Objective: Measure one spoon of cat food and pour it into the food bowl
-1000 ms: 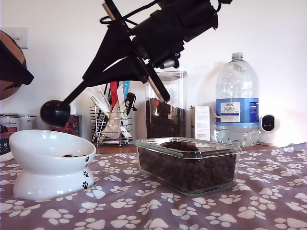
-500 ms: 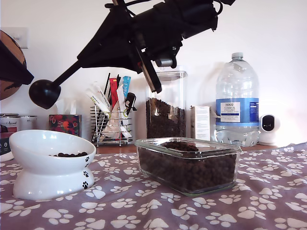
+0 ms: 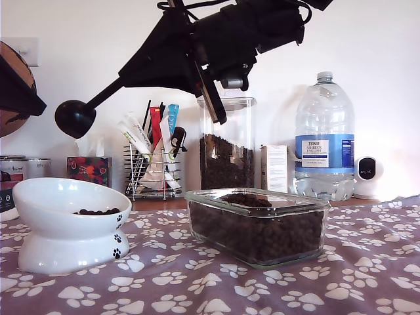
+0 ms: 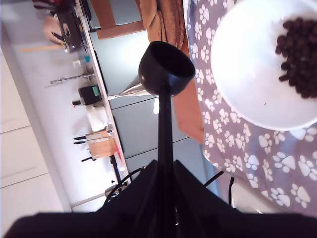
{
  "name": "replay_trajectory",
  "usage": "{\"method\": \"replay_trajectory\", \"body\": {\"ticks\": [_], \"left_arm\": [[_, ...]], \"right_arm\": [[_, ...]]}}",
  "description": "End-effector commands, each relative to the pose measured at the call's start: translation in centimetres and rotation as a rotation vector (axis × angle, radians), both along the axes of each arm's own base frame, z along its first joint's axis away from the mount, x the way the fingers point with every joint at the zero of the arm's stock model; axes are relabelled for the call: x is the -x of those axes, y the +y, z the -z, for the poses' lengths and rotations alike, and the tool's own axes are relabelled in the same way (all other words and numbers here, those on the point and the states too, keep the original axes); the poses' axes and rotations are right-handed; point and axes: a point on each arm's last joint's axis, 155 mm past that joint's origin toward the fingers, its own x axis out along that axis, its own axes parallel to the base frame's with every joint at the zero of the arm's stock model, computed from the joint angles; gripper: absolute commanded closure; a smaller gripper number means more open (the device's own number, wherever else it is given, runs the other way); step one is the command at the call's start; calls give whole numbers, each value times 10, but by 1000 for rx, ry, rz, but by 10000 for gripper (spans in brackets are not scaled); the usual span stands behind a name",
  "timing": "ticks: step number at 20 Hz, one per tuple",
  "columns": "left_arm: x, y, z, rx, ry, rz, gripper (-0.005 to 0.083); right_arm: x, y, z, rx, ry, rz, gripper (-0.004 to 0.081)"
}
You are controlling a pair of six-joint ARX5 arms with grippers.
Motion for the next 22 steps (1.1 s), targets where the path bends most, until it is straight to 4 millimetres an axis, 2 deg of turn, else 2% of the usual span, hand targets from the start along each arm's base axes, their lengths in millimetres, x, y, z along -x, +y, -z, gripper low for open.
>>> {"method": "replay_trajectory", "body": {"ticks": [1,5,11,14,17,22], "left_arm": [[0,0,6,-5,6,-2,793],[0,1,6,-5,6,-2,793],[0,1,6,-5,6,-2,793],[0,1,6,-5,6,-2,793],[0,1,6,-5,6,-2,794],[0,1,6,-5,6,-2,794]], "right_arm": [[0,-2,0,21,-92,-32,783],[2,-11,23,129,-261,-96,783],[15,-2,29,174,-631,-283,783],[17,0,38,247,-843,-367,783],[1,-7,50,383,-1045,-406,783],[-29,-22,43,611,-1397,-463,783]]}}
